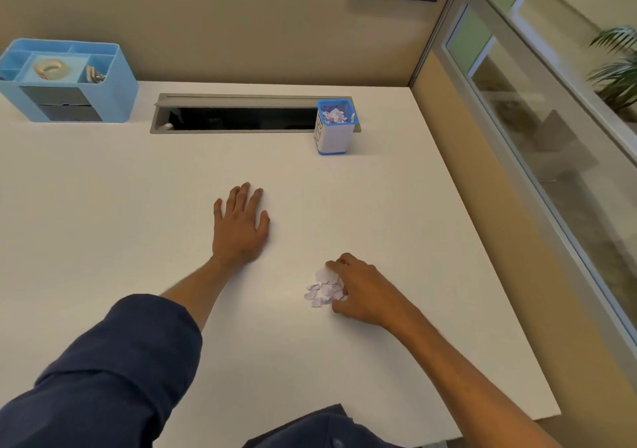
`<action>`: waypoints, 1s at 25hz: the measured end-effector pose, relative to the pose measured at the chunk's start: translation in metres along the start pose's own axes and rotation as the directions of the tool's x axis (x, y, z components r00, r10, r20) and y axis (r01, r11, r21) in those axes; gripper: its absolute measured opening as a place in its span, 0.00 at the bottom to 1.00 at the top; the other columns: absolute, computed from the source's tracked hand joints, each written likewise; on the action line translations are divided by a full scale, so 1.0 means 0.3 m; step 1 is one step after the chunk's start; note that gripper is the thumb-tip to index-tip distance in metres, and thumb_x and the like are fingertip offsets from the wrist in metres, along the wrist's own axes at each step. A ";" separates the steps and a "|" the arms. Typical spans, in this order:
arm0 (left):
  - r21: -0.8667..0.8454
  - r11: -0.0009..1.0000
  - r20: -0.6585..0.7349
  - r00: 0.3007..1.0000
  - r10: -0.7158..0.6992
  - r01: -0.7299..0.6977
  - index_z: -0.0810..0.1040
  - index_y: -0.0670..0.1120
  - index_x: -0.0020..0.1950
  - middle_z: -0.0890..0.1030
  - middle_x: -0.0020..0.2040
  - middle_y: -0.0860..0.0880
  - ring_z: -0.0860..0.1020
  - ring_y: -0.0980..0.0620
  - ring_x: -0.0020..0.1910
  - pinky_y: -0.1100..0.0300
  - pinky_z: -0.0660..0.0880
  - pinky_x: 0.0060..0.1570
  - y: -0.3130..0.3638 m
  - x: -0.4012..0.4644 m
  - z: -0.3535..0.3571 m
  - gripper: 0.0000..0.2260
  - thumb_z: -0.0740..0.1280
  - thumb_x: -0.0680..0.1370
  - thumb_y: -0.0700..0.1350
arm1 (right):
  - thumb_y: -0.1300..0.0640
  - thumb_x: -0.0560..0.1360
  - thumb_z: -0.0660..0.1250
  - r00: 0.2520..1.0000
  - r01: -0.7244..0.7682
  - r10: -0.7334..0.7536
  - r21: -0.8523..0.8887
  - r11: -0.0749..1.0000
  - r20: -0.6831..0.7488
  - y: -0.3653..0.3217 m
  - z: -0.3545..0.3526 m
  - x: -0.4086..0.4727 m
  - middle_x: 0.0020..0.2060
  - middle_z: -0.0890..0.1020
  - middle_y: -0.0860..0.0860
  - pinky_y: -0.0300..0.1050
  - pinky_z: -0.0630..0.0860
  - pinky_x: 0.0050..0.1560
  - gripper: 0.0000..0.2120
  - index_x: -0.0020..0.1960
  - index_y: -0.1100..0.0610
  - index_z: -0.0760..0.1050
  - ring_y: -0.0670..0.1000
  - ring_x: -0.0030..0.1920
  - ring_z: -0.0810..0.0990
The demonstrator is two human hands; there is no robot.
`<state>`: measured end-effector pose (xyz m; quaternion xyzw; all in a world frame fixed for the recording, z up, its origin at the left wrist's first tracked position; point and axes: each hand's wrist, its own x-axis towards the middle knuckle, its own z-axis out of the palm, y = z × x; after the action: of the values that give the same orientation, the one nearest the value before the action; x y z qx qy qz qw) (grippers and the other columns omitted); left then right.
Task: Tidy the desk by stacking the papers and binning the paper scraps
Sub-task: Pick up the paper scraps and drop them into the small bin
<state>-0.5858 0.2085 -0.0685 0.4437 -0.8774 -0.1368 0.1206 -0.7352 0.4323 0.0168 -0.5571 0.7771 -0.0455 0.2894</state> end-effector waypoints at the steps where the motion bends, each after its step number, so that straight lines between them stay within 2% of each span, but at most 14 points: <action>1: 0.000 1.000 -0.004 1.000 0.005 -0.005 0.61 0.49 0.77 0.59 0.79 0.48 0.54 0.49 0.78 0.44 0.47 0.75 0.000 0.002 0.001 0.26 0.48 0.79 0.55 | 0.48 0.69 0.68 1.000 -0.005 0.005 -0.024 1.000 0.008 -0.014 -0.002 0.002 0.52 0.71 0.47 0.45 0.74 0.46 0.20 0.58 0.53 0.71 0.54 0.45 0.76; 3: 0.001 1.000 -0.008 1.000 0.010 -0.010 0.61 0.49 0.77 0.59 0.79 0.47 0.54 0.48 0.78 0.43 0.48 0.75 -0.002 0.003 0.002 0.27 0.47 0.79 0.55 | 0.42 0.69 0.68 1.000 -0.028 0.029 -0.082 0.996 0.010 -0.047 0.001 0.002 0.51 0.70 0.48 0.45 0.71 0.43 0.23 0.58 0.54 0.70 0.54 0.44 0.76; 5: -0.001 1.000 -0.007 1.000 0.012 -0.012 0.62 0.49 0.77 0.60 0.79 0.47 0.55 0.48 0.78 0.43 0.48 0.75 -0.004 0.001 0.006 0.27 0.47 0.79 0.56 | 0.40 0.71 0.66 1.000 -0.020 0.020 -0.181 0.983 -0.003 -0.075 0.019 0.003 0.52 0.70 0.50 0.45 0.67 0.40 0.24 0.58 0.56 0.69 0.56 0.42 0.76; 8: -0.012 1.000 -0.014 1.000 0.018 -0.018 0.62 0.49 0.76 0.60 0.79 0.47 0.55 0.48 0.78 0.42 0.48 0.75 -0.004 0.003 0.006 0.27 0.48 0.79 0.55 | 0.51 0.77 0.62 0.996 0.065 -0.076 -0.227 0.972 -0.042 -0.109 0.048 0.002 0.54 0.72 0.52 0.42 0.62 0.35 0.13 0.57 0.57 0.72 0.52 0.37 0.69; 10: -0.015 1.000 -0.011 1.000 0.014 -0.014 0.62 0.49 0.76 0.60 0.79 0.47 0.55 0.47 0.78 0.42 0.48 0.75 -0.007 0.004 0.008 0.26 0.48 0.79 0.55 | 0.57 0.78 0.60 0.992 0.105 -0.119 -0.235 0.966 -0.047 -0.109 0.062 0.004 0.53 0.74 0.53 0.42 0.63 0.34 0.09 0.56 0.57 0.74 0.53 0.36 0.70; 13: -0.008 1.000 -0.013 1.000 0.015 -0.015 0.62 0.49 0.76 0.60 0.79 0.46 0.55 0.47 0.78 0.42 0.49 0.75 -0.006 0.003 0.009 0.26 0.48 0.79 0.55 | 0.62 0.77 0.61 0.993 0.109 -0.118 -0.228 0.968 -0.026 -0.105 0.085 0.009 0.52 0.77 0.53 0.46 0.72 0.40 0.08 0.53 0.58 0.77 0.58 0.44 0.79; 15: -0.005 1.000 -0.012 1.000 0.017 -0.017 0.62 0.48 0.77 0.60 0.79 0.46 0.55 0.47 0.78 0.42 0.49 0.75 -0.009 0.003 0.010 0.26 0.48 0.79 0.55 | 0.63 0.74 0.63 0.996 0.087 -0.089 -0.134 0.987 -0.006 -0.108 0.088 0.017 0.51 0.80 0.52 0.46 0.72 0.44 0.08 0.50 0.58 0.78 0.57 0.48 0.79; 17: -0.008 1.000 -0.014 1.000 0.015 -0.015 0.62 0.48 0.76 0.60 0.78 0.46 0.56 0.47 0.77 0.42 0.49 0.75 -0.009 0.003 0.009 0.26 0.48 0.79 0.55 | 0.64 0.74 0.62 0.991 0.136 -0.136 -0.236 0.962 0.015 -0.116 0.091 0.031 0.48 0.79 0.54 0.44 0.69 0.40 0.09 0.48 0.59 0.80 0.57 0.43 0.77; 19: -0.016 1.000 -0.016 1.000 0.011 -0.011 0.62 0.48 0.76 0.60 0.78 0.46 0.55 0.47 0.78 0.42 0.49 0.75 -0.007 0.001 0.005 0.27 0.48 0.79 0.55 | 0.65 0.76 0.60 0.994 0.104 -0.108 -0.284 0.953 0.002 -0.118 0.087 0.037 0.44 0.76 0.56 0.43 0.62 0.35 0.09 0.46 0.62 0.80 0.56 0.38 0.72; 21: -0.024 1.000 -0.013 1.000 0.010 -0.010 0.62 0.49 0.77 0.60 0.79 0.46 0.55 0.47 0.78 0.42 0.48 0.75 -0.005 -0.001 0.003 0.27 0.48 0.79 0.55 | 0.66 0.75 0.60 0.994 0.088 -0.099 -0.199 0.976 -0.047 -0.102 0.083 0.049 0.41 0.78 0.56 0.43 0.61 0.33 0.10 0.45 0.62 0.81 0.56 0.38 0.75; 23: -0.030 1.000 -0.009 1.000 0.009 -0.009 0.62 0.49 0.77 0.59 0.79 0.46 0.55 0.47 0.78 0.42 0.48 0.75 -0.004 -0.002 0.003 0.27 0.48 0.79 0.55 | 0.64 0.73 0.65 0.994 -0.007 0.022 0.149 0.989 -0.104 -0.074 0.058 0.051 0.40 0.84 0.54 0.38 0.69 0.34 0.08 0.44 0.60 0.84 0.52 0.39 0.81; 25: -0.029 1.000 -0.008 1.000 0.005 -0.005 0.62 0.49 0.77 0.59 0.79 0.47 0.54 0.47 0.78 0.42 0.48 0.75 -0.003 -0.001 0.004 0.27 0.48 0.79 0.55 | 0.63 0.71 0.71 0.984 -0.060 0.137 0.523 0.851 -0.110 -0.039 0.016 0.054 0.39 0.86 0.50 0.33 0.75 0.39 0.04 0.43 0.58 0.85 0.46 0.39 0.84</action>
<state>-0.5853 0.2082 -0.0700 0.4404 -0.8759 -0.1474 0.1306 -0.7264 0.4146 0.0108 -0.4136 0.7824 -0.2774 0.3739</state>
